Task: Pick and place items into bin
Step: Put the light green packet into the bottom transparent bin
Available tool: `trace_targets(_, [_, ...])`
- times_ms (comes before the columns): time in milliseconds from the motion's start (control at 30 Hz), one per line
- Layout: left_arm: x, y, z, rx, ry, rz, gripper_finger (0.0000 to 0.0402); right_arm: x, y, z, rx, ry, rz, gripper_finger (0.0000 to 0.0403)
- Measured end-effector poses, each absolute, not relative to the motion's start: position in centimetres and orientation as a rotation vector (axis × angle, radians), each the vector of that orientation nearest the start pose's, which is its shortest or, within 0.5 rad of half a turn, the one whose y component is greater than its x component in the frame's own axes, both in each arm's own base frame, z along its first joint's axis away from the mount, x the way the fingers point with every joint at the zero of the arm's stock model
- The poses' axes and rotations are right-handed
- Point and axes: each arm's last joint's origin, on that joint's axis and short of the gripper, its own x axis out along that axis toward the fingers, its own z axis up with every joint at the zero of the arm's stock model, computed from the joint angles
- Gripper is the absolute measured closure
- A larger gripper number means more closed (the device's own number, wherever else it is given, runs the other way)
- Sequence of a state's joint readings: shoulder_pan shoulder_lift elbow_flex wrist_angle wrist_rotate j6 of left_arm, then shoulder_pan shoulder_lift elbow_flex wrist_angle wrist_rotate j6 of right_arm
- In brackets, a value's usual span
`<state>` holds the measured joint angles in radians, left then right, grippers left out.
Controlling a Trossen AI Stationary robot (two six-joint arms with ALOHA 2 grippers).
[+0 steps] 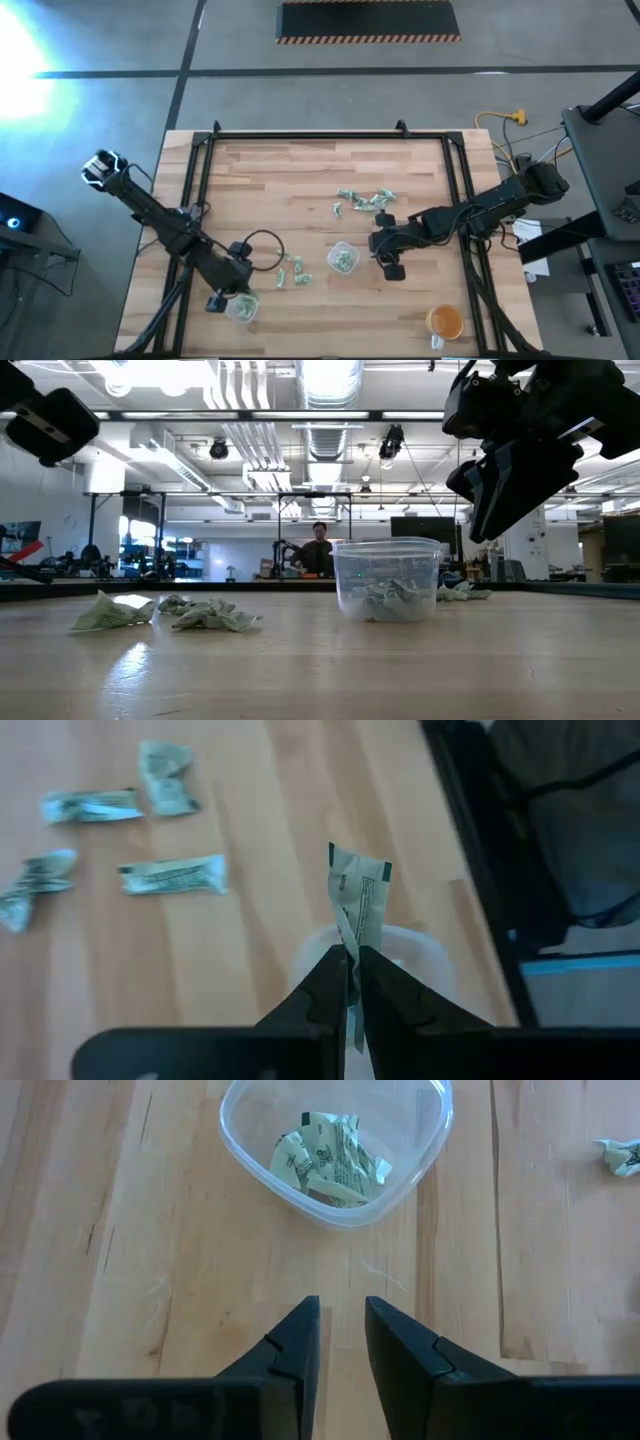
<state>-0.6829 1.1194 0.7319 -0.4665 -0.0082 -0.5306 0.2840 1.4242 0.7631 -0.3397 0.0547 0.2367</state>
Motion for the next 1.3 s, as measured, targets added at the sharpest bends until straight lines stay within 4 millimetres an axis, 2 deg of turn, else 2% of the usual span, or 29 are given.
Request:
trace_targets(267, [17.0,-15.7,21.9,-0.235,1.008,-0.404,0.0394,25.4,7.2,18.0,0.047,1.003,0.092,0.0335])
trace_targets(500, [17.3,-16.5,20.4,-0.259,1.102,-0.391,0.0394,25.4,7.3,18.1,0.048,0.999,0.093,0.0335])
trace_targets(1300, [17.2,-16.2,19.8,-0.276,1.163,-0.327,0.0388,25.4,7.3,18.1,0.049,0.996,0.093,0.0335])
